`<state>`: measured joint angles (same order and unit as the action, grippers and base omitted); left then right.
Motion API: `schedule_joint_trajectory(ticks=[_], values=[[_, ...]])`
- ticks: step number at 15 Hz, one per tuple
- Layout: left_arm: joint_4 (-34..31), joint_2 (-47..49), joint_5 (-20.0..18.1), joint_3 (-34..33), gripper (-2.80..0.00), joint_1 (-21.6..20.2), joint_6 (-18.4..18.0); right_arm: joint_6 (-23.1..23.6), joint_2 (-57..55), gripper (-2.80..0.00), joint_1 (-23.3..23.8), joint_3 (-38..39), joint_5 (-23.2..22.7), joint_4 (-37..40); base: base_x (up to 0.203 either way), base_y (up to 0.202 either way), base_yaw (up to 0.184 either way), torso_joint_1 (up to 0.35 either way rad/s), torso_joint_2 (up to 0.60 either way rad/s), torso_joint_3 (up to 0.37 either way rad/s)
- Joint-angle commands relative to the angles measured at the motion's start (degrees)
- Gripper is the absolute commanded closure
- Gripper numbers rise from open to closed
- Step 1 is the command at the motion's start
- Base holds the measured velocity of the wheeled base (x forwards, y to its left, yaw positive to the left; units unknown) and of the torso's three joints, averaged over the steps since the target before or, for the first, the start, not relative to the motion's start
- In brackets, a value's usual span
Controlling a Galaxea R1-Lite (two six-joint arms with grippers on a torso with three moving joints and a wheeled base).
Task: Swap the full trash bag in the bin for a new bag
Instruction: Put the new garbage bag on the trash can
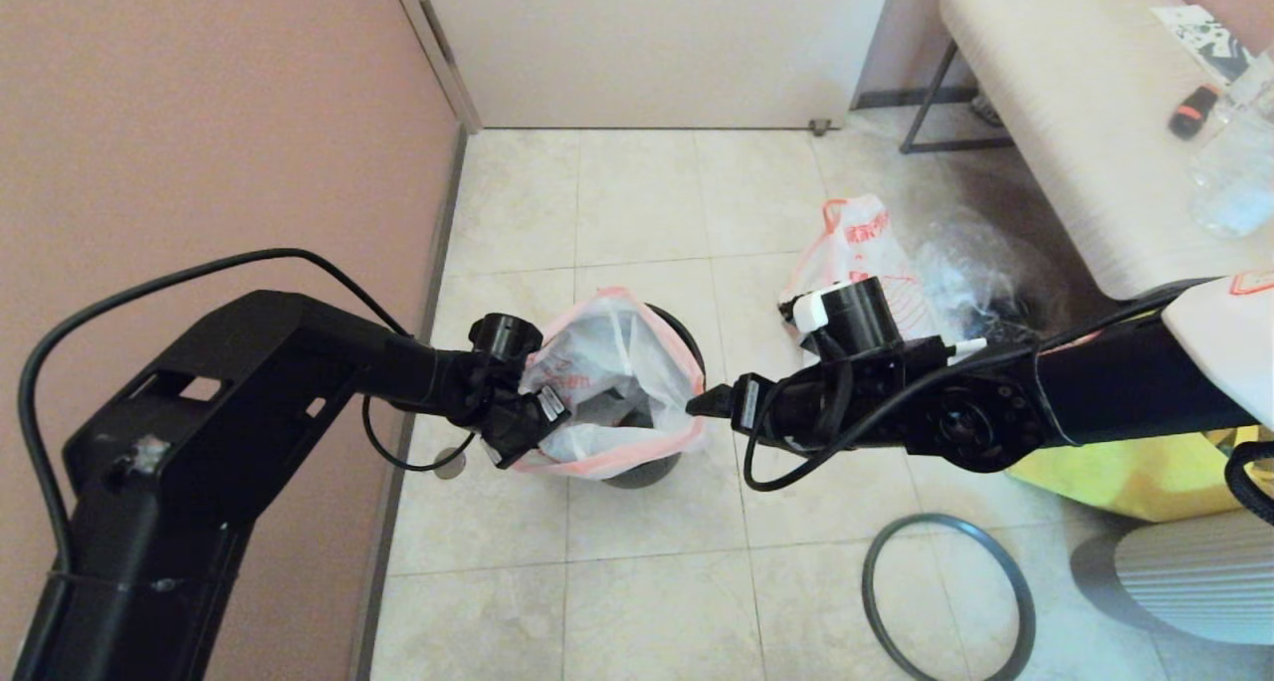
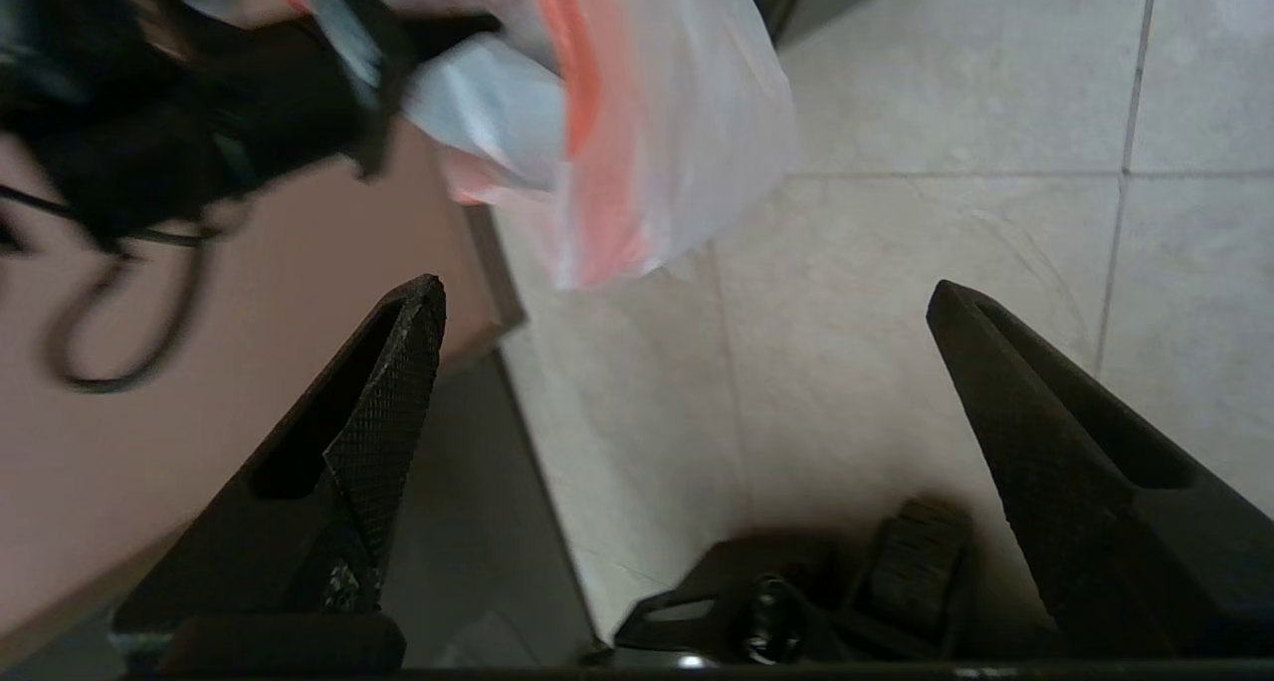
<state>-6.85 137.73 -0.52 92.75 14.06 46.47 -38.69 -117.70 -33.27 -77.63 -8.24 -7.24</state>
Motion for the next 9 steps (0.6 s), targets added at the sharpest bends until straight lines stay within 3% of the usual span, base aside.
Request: schedule_joint_trajectory(ticks=[1, 2, 3, 5, 9], values=[[-0.1, 0.1, 0.0, 0.0, 0.00, 0.0, 0.3, -0.1, 3.4, -2.80, -0.8, 0.5, -0.4, -0.1, 0.000, 0.000, 0.000, 0.000, 0.00, 0.000], [-0.1, 0.1, 0.0, -0.1, 0.00, 0.0, 0.3, 0.6, 3.6, -2.80, -1.8, -0.1, -0.3, -0.1, 0.000, 0.000, 0.000, 0.000, 0.00, 0.000], [-0.1, 0.0, -0.1, -0.1, 0.00, 0.1, 0.2, 1.9, 3.5, 0.00, -2.5, -1.1, -0.1, 0.2, 0.000, 0.000, 0.000, 0.000, 0.00, 0.000], [-0.1, -0.2, -0.1, -0.4, 0.00, 0.2, 0.1, 2.6, 1.6, 0.00, -3.8, -5.5, 0.6, 1.2, 0.000, 0.000, 0.000, 0.000, 0.00, 0.000], [-0.1, -0.4, -0.3, -0.6, 0.00, 0.1, 0.0, 3.6, -7.2, 0.00, -4.7, -24.0, 2.9, 10.8, 0.000, 0.000, 0.000, 0.000, 0.00, 0.000]])
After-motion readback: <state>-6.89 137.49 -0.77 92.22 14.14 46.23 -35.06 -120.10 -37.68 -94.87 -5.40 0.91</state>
